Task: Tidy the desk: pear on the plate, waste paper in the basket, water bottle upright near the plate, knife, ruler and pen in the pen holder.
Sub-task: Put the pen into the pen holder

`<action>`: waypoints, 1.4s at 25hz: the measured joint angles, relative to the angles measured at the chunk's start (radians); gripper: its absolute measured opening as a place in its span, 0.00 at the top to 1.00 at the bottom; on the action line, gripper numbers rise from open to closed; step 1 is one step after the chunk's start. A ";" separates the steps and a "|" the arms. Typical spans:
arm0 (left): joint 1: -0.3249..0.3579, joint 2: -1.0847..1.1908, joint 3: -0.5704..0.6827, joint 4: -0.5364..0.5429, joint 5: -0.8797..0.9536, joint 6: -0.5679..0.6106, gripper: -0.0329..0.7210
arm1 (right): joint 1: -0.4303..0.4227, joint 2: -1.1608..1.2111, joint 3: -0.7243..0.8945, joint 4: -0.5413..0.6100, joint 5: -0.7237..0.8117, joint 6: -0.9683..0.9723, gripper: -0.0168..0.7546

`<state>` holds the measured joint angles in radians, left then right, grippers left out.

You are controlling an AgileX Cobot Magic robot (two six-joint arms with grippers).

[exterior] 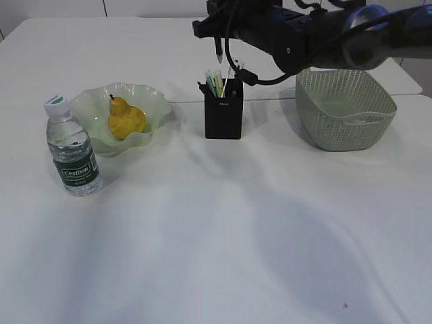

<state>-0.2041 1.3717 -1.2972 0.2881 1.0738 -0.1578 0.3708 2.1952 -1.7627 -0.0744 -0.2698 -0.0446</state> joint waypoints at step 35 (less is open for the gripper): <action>0.000 0.000 0.000 0.000 -0.013 0.000 0.34 | -0.023 0.180 0.002 0.000 -0.034 -0.002 0.87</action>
<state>-0.2041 1.3717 -1.2972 0.2881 1.0607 -0.1578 0.3476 2.3748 -1.7604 -0.0744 -0.3041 -0.0463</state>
